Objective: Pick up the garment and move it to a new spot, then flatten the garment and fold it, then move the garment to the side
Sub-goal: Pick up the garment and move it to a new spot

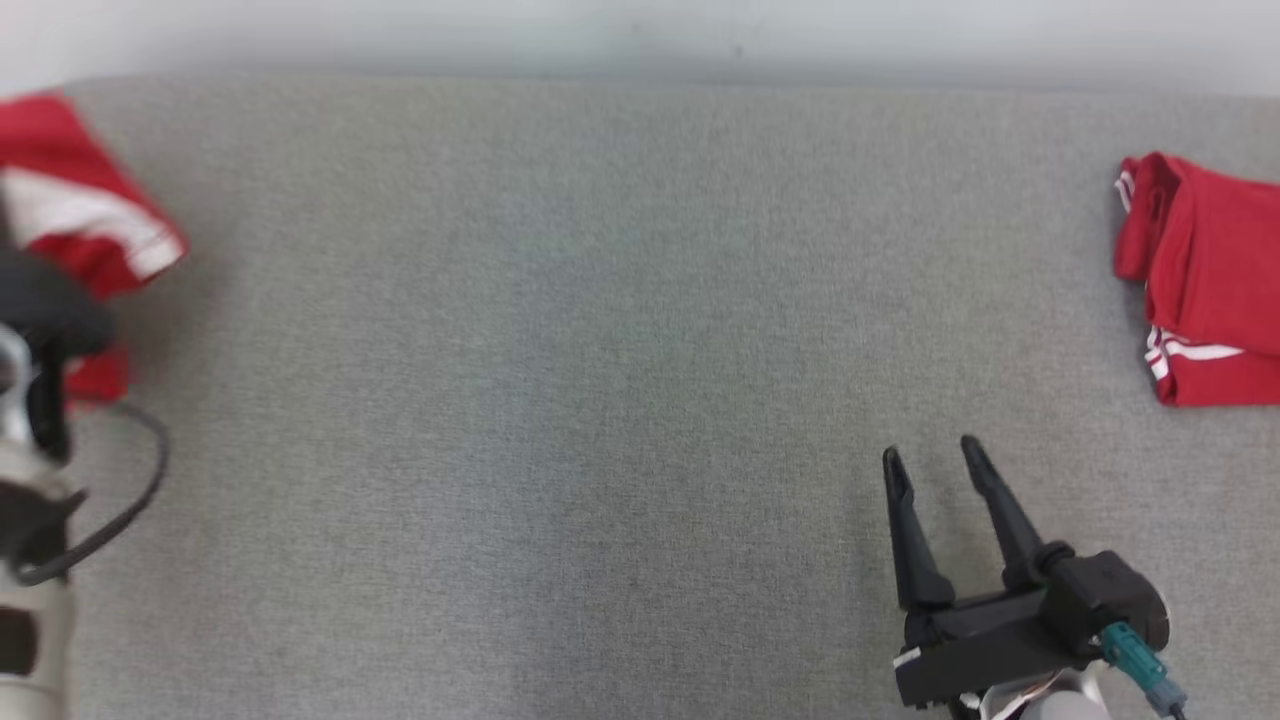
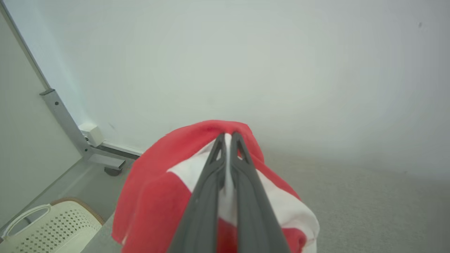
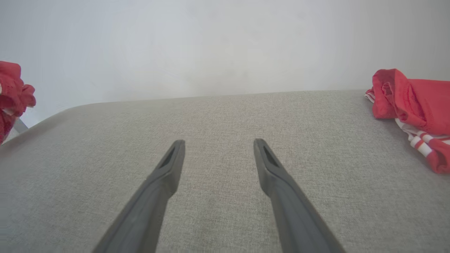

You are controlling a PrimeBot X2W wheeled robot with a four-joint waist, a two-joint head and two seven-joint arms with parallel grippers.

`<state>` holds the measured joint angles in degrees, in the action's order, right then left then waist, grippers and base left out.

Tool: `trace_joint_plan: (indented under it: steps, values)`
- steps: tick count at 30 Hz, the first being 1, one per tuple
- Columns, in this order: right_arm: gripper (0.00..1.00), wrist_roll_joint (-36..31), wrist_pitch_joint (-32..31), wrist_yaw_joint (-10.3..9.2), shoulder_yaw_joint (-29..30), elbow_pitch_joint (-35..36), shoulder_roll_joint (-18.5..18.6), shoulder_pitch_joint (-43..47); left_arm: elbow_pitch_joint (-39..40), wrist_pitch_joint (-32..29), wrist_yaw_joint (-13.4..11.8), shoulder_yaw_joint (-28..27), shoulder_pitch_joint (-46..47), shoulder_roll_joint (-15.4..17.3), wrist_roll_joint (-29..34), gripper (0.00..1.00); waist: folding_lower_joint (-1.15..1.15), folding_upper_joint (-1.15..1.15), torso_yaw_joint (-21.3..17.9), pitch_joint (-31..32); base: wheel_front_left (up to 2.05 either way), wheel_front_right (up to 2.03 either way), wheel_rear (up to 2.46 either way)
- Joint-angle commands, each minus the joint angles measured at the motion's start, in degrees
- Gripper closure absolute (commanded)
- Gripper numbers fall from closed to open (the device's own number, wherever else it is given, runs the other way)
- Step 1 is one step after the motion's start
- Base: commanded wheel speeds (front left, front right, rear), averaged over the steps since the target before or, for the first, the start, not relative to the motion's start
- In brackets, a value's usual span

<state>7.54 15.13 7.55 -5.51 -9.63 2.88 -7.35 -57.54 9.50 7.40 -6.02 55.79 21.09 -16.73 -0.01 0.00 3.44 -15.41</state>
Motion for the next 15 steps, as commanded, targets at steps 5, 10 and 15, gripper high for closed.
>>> trace_joint_plan:
  steps: [5,10,15]
  values:
    - [0.0,1.51,0.01,-0.09,-0.57,-0.4,0.01,1.86,10.96,-1.82,0.0,5.17,-1.08,-2.14,-4.06,1.0,0.01,0.0,-0.15,3.6,0.0,0.0,0.0]
    - [0.0,2.54,0.02,-0.09,-0.6,-0.53,0.01,2.42,23.22,-5.76,0.02,9.23,-4.41,-2.18,-6.38,1.0,0.01,0.0,-2.37,4.85,0.0,0.0,0.0]
    - [0.0,3.72,0.01,-0.09,-0.67,-0.91,0.01,2.72,33.2,-10.17,-0.74,11.19,-7.38,-4.01,-7.06,1.0,0.01,0.0,-5.66,5.4,0.0,0.0,0.0]
